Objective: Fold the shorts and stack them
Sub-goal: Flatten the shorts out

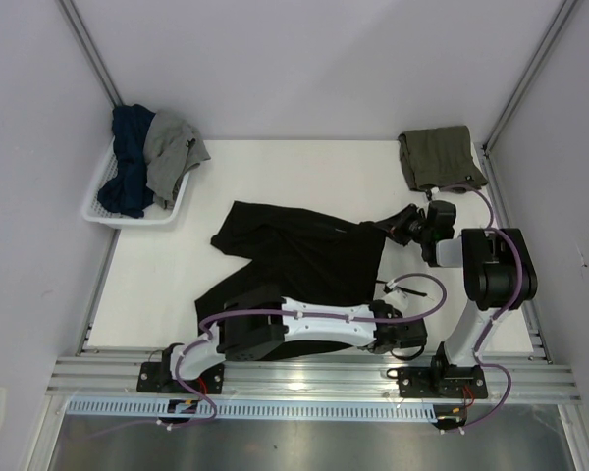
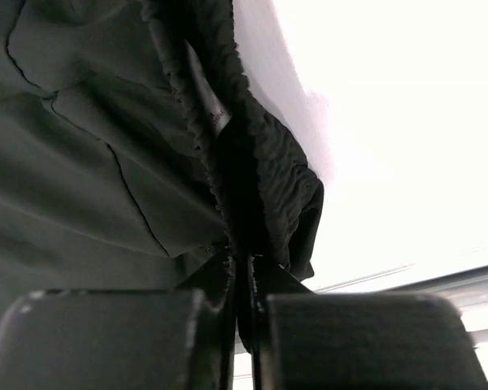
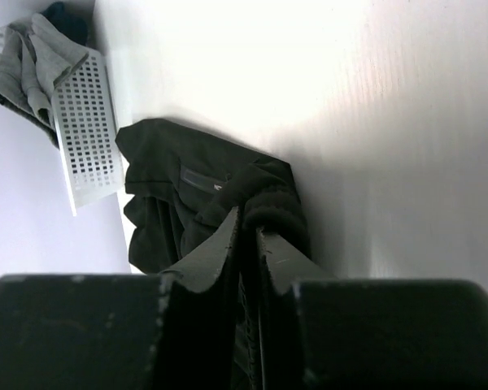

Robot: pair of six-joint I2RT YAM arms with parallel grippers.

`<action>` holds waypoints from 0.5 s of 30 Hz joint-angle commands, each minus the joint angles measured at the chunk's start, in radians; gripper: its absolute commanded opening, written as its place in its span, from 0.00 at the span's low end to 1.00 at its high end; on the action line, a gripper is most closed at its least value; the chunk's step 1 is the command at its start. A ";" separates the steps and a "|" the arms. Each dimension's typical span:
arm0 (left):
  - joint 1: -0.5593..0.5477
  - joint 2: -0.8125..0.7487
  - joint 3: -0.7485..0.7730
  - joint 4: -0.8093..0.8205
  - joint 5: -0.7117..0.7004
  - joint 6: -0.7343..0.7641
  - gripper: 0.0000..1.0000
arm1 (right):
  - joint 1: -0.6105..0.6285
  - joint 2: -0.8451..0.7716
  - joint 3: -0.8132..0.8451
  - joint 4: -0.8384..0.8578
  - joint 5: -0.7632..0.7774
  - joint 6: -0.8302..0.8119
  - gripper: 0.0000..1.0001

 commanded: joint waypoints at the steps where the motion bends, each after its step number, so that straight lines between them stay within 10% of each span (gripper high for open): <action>1: -0.041 0.011 0.044 -0.069 -0.003 0.027 0.00 | -0.004 0.032 0.068 0.066 -0.015 -0.004 0.09; 7: -0.061 -0.044 0.038 -0.109 -0.032 0.035 0.00 | 0.001 -0.019 0.186 -0.136 0.033 -0.054 0.06; 15: -0.050 -0.360 -0.011 -0.120 -0.047 0.133 0.00 | 0.056 -0.191 0.591 -0.919 0.318 -0.205 0.00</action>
